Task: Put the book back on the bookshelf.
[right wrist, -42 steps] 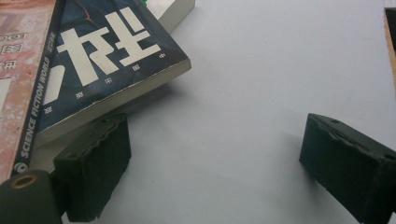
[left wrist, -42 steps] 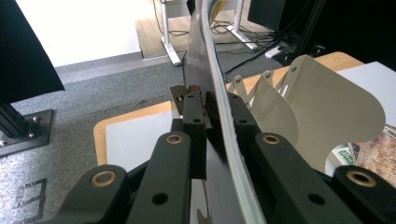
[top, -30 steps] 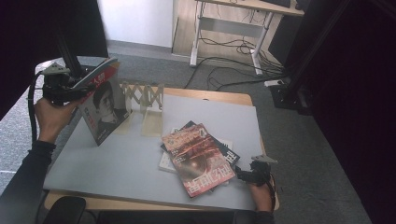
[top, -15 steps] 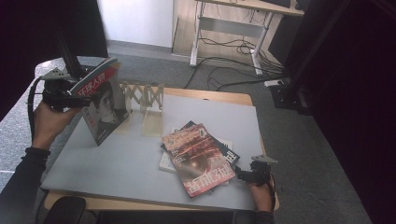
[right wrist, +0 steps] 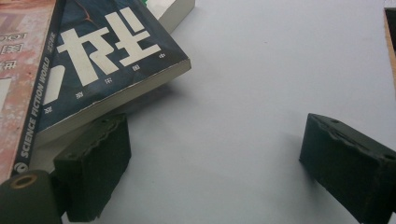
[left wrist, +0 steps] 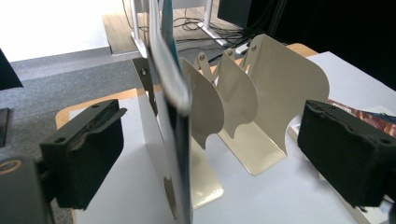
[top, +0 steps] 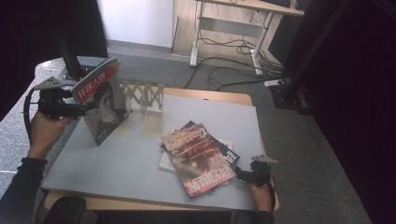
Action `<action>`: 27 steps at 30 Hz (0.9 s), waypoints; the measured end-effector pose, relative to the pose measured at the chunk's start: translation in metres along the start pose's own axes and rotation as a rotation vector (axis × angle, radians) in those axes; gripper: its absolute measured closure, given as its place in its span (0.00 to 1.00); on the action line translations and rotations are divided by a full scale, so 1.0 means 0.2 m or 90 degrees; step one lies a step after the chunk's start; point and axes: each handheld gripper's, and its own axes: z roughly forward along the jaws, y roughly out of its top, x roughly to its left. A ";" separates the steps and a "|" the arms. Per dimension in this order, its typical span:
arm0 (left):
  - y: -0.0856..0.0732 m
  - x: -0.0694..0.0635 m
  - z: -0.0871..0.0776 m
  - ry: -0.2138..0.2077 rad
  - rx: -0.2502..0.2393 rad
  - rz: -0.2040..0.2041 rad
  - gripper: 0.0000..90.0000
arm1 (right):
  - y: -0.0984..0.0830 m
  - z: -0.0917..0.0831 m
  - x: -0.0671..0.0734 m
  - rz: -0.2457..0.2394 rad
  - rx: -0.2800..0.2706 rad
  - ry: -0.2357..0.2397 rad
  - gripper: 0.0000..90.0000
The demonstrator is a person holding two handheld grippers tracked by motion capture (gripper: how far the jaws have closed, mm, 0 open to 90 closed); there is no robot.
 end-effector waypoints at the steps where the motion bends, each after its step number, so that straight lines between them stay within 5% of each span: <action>1: -0.03 0.00 -0.01 -0.003 -0.003 -0.002 0.06 | 0.00 0.00 0.00 0.000 0.000 0.000 0.09; 13: -0.17 -0.03 -0.02 -0.006 -0.005 0.019 0.04 | 0.00 0.00 0.00 0.000 0.000 0.000 0.09; 27: -0.35 -0.07 0.02 -0.035 -0.009 0.008 0.04 | 0.00 0.00 0.00 0.002 0.001 0.001 0.09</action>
